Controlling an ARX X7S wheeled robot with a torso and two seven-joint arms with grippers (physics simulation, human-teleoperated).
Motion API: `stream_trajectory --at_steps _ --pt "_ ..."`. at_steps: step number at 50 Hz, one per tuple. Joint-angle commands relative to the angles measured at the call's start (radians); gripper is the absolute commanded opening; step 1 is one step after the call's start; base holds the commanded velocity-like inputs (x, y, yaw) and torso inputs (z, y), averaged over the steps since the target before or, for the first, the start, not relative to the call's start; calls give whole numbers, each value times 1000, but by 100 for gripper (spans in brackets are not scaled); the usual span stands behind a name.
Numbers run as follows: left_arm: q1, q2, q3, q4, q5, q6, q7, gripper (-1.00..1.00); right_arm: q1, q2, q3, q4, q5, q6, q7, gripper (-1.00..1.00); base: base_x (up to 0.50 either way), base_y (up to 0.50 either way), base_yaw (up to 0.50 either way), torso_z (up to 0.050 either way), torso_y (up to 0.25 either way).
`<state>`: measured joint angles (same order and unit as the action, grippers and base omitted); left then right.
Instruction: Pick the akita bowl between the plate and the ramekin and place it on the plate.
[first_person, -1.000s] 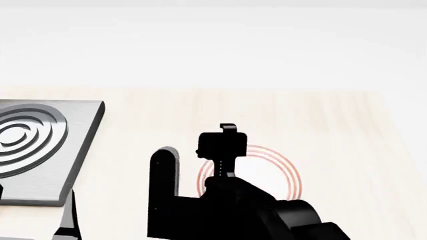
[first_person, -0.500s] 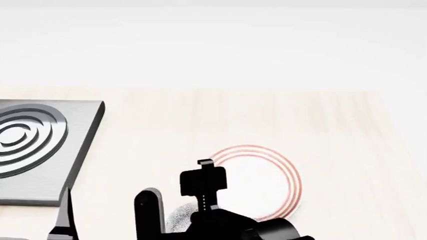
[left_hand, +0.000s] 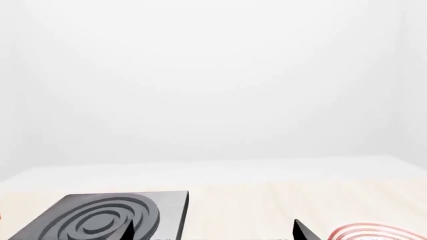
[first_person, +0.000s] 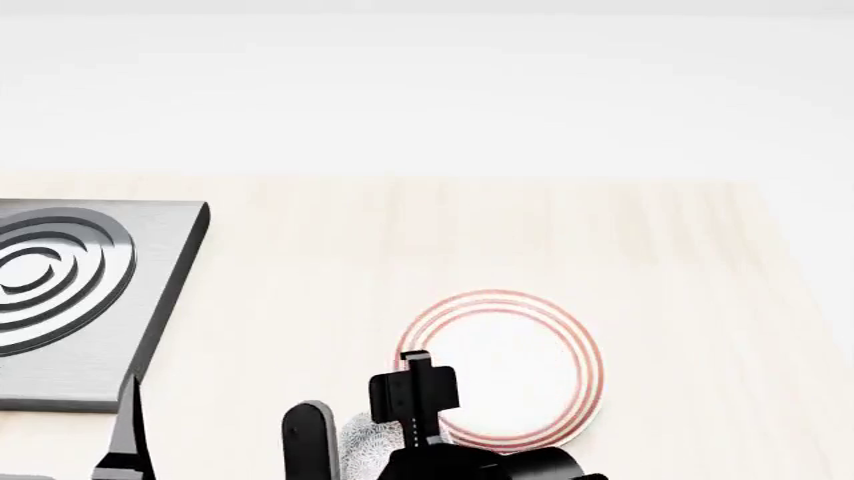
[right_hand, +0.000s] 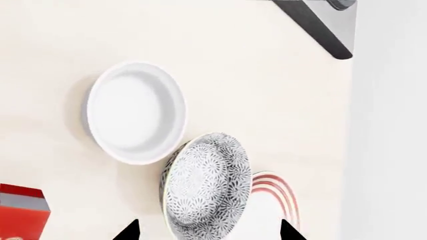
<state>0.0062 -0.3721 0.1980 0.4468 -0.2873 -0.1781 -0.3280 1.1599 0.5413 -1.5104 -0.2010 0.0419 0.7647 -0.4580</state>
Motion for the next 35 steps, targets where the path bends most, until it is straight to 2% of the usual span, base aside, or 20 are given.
stream_trajectory --at_steps 1,35 --pt "-7 19 -17 -12 17 -11 27 100 1 -50 8 106 -28 -3 -33 100 0 0 0 0 0" --pt "-6 11 -15 -16 2 -2 23 100 -27 -141 38 297 -24 -105 18 100 0 0 0 0 0"
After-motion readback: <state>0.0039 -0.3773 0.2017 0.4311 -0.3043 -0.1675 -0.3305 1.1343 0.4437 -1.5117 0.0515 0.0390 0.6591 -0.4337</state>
